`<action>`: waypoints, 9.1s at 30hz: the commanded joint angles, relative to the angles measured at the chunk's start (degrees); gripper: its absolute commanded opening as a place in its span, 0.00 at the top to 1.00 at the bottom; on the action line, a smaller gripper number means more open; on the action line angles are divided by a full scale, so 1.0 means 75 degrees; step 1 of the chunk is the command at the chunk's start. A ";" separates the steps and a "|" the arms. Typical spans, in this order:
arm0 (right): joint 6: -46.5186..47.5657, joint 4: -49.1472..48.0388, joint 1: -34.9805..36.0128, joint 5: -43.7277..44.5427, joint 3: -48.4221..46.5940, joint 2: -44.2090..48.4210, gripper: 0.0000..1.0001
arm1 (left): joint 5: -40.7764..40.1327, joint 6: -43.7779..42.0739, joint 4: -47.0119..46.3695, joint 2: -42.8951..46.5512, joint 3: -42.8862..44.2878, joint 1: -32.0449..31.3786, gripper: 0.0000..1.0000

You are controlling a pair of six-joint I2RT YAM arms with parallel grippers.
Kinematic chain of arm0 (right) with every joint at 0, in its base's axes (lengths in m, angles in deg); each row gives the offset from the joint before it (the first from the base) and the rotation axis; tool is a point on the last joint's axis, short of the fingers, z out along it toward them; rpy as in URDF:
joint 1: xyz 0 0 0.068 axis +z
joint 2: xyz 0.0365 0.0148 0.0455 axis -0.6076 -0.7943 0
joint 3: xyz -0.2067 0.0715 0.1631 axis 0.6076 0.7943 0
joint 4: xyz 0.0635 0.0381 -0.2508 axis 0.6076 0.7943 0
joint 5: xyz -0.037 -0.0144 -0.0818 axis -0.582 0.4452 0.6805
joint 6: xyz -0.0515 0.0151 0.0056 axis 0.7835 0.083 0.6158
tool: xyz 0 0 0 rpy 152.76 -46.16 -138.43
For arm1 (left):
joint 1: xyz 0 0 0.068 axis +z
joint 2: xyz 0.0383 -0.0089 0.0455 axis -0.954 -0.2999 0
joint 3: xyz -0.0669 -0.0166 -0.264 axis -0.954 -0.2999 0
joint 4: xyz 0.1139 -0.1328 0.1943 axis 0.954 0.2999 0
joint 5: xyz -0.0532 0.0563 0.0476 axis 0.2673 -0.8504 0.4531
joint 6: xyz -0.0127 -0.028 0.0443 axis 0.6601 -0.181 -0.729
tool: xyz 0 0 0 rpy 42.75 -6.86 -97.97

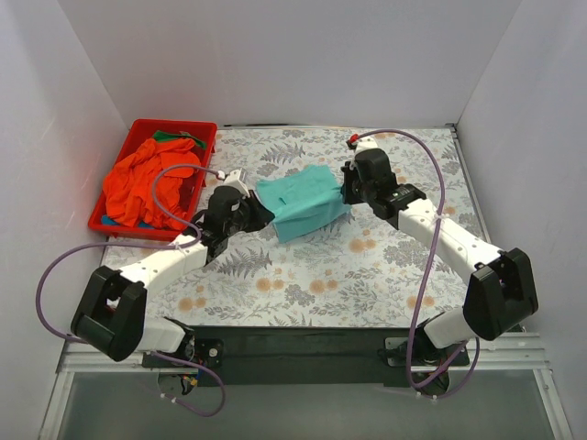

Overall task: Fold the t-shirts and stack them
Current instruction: Fold the tshirt, then neatly place the folded tshirt to the corner

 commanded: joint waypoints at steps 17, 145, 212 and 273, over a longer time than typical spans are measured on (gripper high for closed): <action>-0.0024 -0.0201 0.0003 -0.0056 0.0523 0.1457 0.99 | 0.1570 -0.0383 0.0425 0.0755 0.0237 0.0101 1.00; -0.0270 -0.2614 -0.3079 -0.6032 -0.1058 -0.4975 0.05 | 0.2601 -0.1707 0.0648 -0.6263 0.5099 0.1437 0.88; 0.3960 0.2367 -0.5095 0.0529 -0.8991 -0.7765 0.99 | 0.1839 -0.1824 0.0238 -0.3357 0.2861 0.1988 0.28; 0.0562 -0.2919 -0.1779 -0.0841 0.3909 0.3320 0.02 | -0.0399 -0.1109 0.0449 0.4365 -0.1286 0.1964 0.27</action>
